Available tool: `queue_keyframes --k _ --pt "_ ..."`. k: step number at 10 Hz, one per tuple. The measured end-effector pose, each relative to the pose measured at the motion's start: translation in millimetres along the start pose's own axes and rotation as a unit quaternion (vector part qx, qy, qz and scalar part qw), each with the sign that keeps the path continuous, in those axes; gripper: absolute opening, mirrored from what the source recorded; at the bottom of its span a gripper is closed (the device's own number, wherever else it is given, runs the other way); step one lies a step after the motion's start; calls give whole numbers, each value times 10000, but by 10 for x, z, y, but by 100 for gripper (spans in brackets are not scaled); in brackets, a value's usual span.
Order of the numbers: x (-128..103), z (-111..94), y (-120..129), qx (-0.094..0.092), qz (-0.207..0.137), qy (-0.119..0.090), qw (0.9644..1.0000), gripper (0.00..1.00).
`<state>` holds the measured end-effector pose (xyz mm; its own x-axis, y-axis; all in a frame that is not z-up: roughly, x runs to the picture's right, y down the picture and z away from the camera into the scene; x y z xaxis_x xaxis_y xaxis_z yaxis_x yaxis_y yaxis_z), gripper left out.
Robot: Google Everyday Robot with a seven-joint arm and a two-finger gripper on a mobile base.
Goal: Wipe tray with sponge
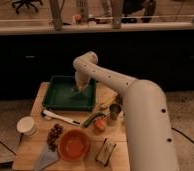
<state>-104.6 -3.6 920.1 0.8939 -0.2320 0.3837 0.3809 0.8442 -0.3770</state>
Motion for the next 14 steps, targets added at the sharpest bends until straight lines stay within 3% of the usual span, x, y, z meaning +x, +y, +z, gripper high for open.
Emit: queue_keyframes --k 3,6,10,12,14 --pt "-478 166 -50 -182 -466 -316 9982 0" --pt "-726 159 223 -377 -879 -555 9939 0" --pt "-414 -25 482 -400 -780 -473 9950 0" --pt "-69 -160 538 -277 -480 -305 9980 0" --pt "163 -208 407 -121 -242 -167 9995 0"
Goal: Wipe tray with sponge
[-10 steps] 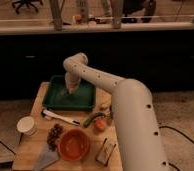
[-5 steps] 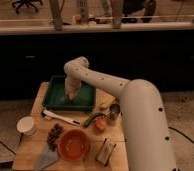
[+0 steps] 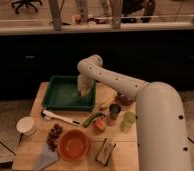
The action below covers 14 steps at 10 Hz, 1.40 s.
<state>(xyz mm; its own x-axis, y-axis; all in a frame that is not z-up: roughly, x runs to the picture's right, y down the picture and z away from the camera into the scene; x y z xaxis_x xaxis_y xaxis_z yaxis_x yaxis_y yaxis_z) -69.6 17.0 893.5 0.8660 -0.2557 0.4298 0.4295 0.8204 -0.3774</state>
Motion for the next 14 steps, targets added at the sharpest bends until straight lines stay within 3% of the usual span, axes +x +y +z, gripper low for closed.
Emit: queue_keyframes --k 1,3,6,9,11,14 --pt "94 -5 -136 102 106 61 9999 0" --pt "63 30 -329 201 147 74 9997 0" --pt "-226 181 -549 162 -19 -43 9999 0" --pt "-376 351 -425 -47 -144 -205 9997 0" --pt "-278 408 -267 -62 192 -189 9996 0" --pt "-69 379 -47 14 808 -94 9967 0"
